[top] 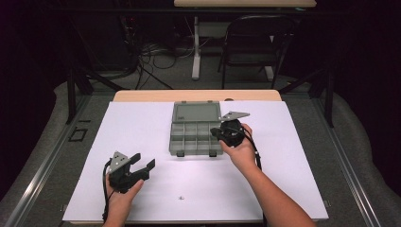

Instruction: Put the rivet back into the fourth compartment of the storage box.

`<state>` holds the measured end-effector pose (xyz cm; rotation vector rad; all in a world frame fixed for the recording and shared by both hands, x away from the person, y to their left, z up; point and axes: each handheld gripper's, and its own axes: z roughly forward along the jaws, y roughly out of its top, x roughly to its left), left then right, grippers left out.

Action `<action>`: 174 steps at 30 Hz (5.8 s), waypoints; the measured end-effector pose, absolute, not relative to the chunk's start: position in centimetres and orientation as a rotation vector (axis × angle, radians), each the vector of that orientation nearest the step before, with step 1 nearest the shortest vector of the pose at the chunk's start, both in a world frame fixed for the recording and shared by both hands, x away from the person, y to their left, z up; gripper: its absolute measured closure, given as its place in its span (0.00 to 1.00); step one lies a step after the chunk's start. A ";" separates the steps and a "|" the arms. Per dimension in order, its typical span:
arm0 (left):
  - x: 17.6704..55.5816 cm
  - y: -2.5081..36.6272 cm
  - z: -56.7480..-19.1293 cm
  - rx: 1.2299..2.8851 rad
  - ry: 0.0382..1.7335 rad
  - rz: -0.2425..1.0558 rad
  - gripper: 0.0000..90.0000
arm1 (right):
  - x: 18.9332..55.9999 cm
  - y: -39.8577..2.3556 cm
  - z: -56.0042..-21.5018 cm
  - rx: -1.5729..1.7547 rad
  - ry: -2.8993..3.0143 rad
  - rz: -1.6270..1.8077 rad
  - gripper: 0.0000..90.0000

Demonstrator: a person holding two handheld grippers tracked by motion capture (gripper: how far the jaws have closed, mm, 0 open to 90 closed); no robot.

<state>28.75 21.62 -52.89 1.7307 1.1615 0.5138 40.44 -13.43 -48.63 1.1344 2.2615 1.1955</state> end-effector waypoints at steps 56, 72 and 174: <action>28.8 21.6 -53.0 1.731 1.157 0.515 0.38 | 43.8 -13.6 -52.6 1.255 2.199 1.054 0.98; 28.7 21.7 -52.9 1.729 1.158 0.519 0.38 | 43.4 -13.9 -52.0 1.244 2.156 1.094 0.70; 28.7 21.8 -52.8 1.732 1.161 0.516 0.38 | 26.4 -7.0 -55.5 0.686 2.541 1.341 0.84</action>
